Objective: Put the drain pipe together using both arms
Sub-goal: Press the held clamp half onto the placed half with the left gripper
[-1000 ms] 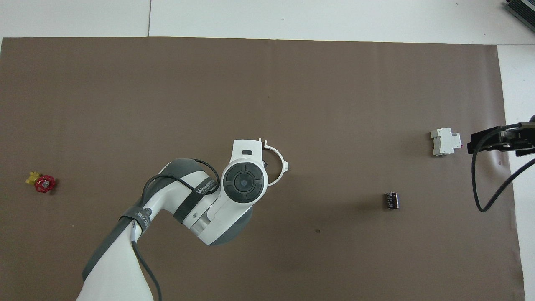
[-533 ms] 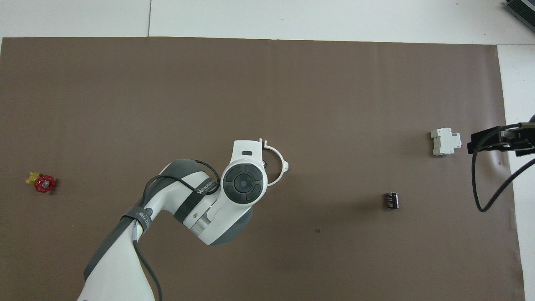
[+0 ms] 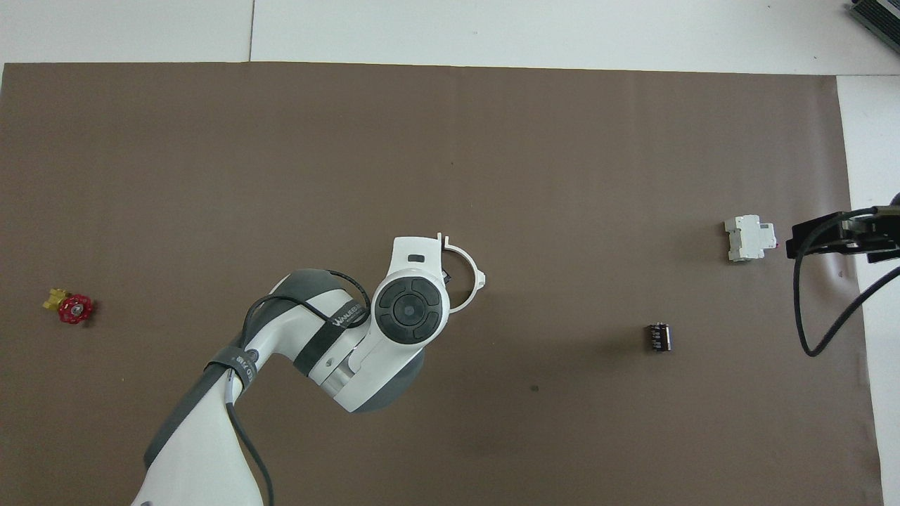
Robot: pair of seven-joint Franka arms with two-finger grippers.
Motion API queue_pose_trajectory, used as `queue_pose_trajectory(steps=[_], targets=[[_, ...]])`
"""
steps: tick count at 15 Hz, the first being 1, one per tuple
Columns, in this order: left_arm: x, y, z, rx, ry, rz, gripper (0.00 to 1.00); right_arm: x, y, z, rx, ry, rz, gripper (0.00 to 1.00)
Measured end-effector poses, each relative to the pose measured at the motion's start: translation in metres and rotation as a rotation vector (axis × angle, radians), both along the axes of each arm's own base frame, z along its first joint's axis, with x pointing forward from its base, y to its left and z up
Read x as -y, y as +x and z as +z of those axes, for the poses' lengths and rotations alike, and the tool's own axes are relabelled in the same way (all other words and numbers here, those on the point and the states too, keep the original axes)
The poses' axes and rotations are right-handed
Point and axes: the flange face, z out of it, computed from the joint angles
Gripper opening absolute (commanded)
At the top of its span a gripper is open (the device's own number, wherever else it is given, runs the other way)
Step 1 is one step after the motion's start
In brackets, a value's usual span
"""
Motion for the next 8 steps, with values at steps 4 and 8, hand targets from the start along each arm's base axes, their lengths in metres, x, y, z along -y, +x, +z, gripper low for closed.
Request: queue_pose_trajectory(steps=[4,8], targets=[[0.0005,0.0002,-0.0043,-0.002,0.000,-0.001,0.00,0.0000,0.0000,0.0000,0.000,0.000,0.000,1.00],[0.0007,0.0003,-0.0041,0.000,-0.001,-0.001,0.00,0.0000,0.0000,0.0000,0.000,0.000,0.000,1.00]])
